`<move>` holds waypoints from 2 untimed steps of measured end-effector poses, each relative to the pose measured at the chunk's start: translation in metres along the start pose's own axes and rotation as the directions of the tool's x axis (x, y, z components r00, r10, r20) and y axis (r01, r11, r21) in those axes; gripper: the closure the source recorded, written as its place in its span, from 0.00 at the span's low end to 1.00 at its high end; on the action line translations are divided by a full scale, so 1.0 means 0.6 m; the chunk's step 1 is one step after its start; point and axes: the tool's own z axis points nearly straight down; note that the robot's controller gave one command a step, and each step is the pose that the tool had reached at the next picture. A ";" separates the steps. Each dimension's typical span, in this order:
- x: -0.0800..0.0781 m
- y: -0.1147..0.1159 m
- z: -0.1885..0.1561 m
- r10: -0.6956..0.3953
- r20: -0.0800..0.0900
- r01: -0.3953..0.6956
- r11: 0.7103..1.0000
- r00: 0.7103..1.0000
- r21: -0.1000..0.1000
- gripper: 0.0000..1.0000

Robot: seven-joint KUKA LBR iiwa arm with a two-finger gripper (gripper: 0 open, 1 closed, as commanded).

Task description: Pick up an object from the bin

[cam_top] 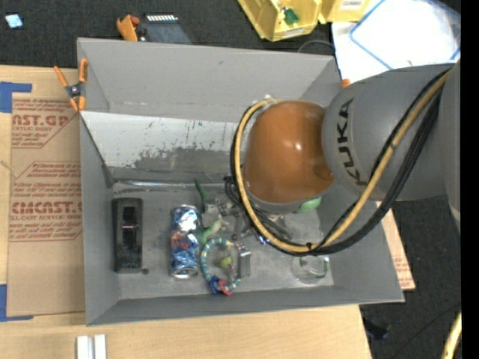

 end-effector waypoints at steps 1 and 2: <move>-0.001 -0.062 -0.003 -0.016 0.001 0.016 1.000 1.000 0.003 0.00; -0.028 -0.049 0.052 -0.002 0.005 0.002 1.000 1.000 0.001 0.00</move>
Offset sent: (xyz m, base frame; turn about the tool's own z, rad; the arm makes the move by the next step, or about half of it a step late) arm 0.0260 -0.0227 -0.0370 0.0016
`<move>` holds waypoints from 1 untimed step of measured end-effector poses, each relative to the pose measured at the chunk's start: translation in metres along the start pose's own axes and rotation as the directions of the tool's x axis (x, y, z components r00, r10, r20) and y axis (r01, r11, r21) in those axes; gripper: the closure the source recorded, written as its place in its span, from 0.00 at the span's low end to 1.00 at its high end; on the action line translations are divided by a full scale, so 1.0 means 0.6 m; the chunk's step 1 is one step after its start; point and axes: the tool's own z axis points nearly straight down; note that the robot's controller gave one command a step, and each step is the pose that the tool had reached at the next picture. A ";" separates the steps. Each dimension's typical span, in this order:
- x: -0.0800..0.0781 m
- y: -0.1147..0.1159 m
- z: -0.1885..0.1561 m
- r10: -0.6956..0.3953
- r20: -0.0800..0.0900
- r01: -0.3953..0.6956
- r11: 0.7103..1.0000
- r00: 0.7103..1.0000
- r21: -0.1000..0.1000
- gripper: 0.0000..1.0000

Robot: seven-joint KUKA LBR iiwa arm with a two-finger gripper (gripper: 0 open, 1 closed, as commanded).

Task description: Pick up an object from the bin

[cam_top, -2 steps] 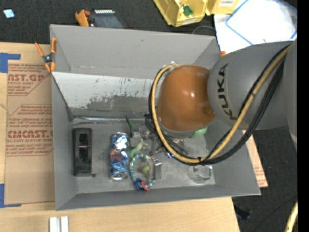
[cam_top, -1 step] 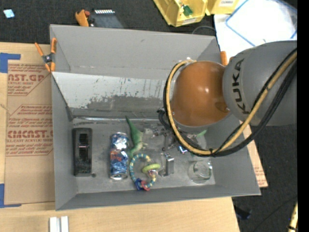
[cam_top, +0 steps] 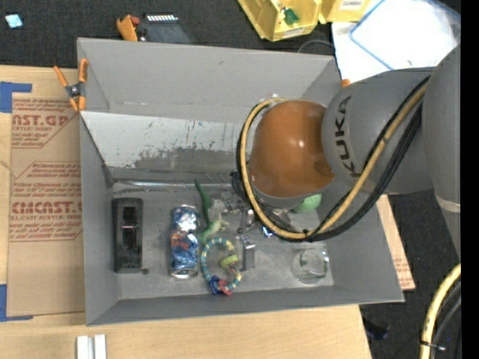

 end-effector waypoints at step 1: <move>-0.009 0.012 0.045 -0.137 0.001 0.137 0.991 0.991 0.001 0.00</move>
Offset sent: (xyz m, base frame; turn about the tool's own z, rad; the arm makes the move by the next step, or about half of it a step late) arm -0.0236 0.0207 -0.0670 0.0572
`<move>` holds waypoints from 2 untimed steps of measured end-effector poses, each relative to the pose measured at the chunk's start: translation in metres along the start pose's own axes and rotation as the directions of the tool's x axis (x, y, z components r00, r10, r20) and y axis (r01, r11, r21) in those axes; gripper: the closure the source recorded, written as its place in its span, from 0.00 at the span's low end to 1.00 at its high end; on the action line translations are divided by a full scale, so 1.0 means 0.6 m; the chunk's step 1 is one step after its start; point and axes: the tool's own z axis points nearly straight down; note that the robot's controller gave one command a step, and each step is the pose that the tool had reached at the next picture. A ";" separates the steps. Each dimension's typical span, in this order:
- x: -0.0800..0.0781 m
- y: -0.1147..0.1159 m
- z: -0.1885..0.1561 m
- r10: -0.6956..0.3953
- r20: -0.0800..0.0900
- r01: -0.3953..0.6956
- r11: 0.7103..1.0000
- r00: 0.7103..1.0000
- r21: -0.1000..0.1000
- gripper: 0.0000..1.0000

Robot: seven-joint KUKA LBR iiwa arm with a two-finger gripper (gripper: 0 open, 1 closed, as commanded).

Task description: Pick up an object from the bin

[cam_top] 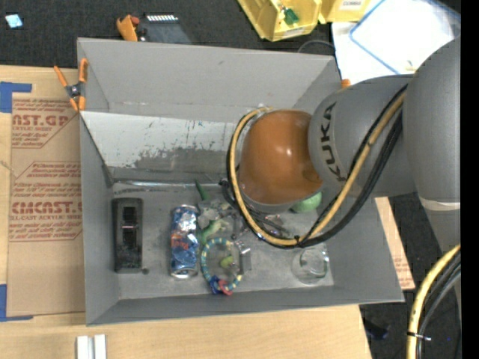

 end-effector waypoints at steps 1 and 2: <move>0.022 0.025 0.047 0.155 0.003 -0.155 0.988 0.988 -0.002 0.00; 0.030 0.031 0.041 0.187 -0.001 -0.187 0.982 0.982 -0.003 0.00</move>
Offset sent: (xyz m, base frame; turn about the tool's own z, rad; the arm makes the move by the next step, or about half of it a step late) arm -0.0322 0.0049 0.0870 0.1020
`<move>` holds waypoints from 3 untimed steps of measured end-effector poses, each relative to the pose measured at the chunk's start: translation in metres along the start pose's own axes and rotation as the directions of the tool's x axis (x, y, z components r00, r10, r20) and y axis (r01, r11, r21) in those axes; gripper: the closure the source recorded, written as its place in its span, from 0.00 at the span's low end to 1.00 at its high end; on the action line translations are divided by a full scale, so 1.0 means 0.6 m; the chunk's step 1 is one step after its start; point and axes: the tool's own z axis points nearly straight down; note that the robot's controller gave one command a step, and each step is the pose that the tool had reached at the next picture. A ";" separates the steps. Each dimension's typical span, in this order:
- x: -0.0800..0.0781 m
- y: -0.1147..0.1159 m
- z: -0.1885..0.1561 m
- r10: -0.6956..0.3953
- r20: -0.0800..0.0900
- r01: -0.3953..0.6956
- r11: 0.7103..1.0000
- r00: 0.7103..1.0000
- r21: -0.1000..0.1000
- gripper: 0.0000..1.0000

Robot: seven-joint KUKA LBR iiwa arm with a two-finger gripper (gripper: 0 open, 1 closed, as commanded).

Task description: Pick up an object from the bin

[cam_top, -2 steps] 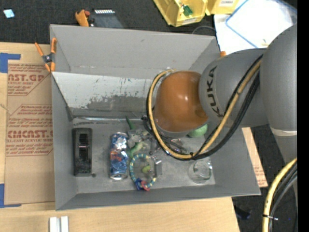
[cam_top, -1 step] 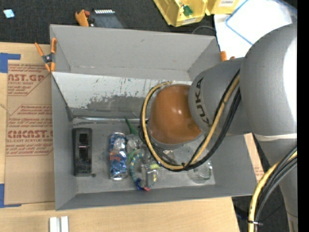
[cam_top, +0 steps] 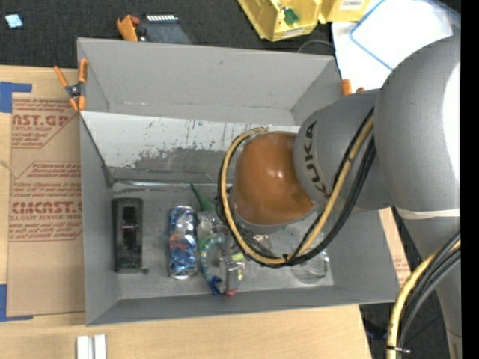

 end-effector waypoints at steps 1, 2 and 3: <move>-0.050 -0.017 -0.044 -0.016 0.008 0.016 1.000 1.000 0.001 0.00; -0.012 0.003 0.004 0.017 0.001 -0.017 1.000 1.000 0.000 0.00; -0.003 0.003 0.011 0.052 0.005 -0.052 0.999 0.999 -0.001 0.00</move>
Offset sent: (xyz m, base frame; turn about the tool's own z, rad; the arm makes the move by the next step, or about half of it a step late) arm -0.0059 0.0064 -0.0120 0.0289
